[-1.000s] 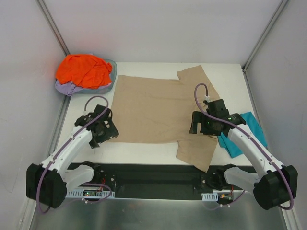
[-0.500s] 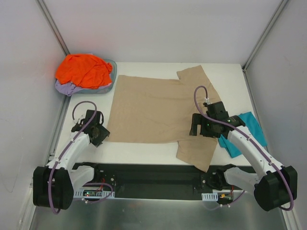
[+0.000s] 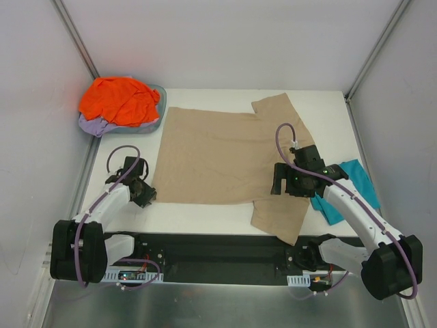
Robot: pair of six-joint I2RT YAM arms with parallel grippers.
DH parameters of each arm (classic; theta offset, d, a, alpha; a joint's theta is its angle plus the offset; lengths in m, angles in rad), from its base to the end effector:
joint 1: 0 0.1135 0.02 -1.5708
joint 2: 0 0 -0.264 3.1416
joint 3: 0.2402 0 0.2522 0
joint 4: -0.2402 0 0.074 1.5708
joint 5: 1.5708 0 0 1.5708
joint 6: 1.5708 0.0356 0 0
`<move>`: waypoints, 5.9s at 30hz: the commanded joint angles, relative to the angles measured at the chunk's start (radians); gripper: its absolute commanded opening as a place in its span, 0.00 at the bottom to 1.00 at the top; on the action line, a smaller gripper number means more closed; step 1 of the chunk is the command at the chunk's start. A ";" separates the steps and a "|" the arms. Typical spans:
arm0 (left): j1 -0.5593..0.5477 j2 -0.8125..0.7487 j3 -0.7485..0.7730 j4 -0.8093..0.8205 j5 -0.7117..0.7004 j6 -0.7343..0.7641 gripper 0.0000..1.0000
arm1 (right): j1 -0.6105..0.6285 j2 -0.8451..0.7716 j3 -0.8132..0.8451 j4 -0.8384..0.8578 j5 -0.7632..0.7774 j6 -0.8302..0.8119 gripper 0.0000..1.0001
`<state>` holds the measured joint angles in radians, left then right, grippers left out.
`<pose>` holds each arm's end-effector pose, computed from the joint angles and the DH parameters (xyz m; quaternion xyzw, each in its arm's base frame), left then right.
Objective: Fold and stack the t-shirts
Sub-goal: Grap the side of the flattened tshirt closest away from the robot with both arms
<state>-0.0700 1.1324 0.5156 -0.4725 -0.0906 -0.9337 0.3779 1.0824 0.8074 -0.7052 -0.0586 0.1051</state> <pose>0.1929 -0.0103 0.1628 -0.4159 0.8766 -0.0760 0.2300 0.1936 0.0791 0.2469 -0.1385 0.9463 0.0968 0.2758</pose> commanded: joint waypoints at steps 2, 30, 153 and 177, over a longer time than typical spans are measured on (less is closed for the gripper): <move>0.013 0.078 0.020 0.000 -0.034 0.001 0.28 | 0.006 0.002 0.019 -0.028 0.016 0.011 0.97; 0.193 0.050 0.060 0.031 -0.026 0.131 0.00 | 0.427 0.053 -0.001 -0.335 0.124 0.188 0.98; 0.179 -0.336 -0.088 -0.129 0.170 0.012 0.00 | 0.348 0.099 -0.039 -0.408 0.008 0.249 0.01; 0.141 0.087 0.332 -0.020 0.201 0.003 0.00 | -0.003 0.468 0.660 -0.504 0.233 -0.076 0.01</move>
<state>0.0834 1.1477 0.7536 -0.5278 0.1081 -0.9184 0.3954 1.4811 1.3495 -1.1687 0.1364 0.0967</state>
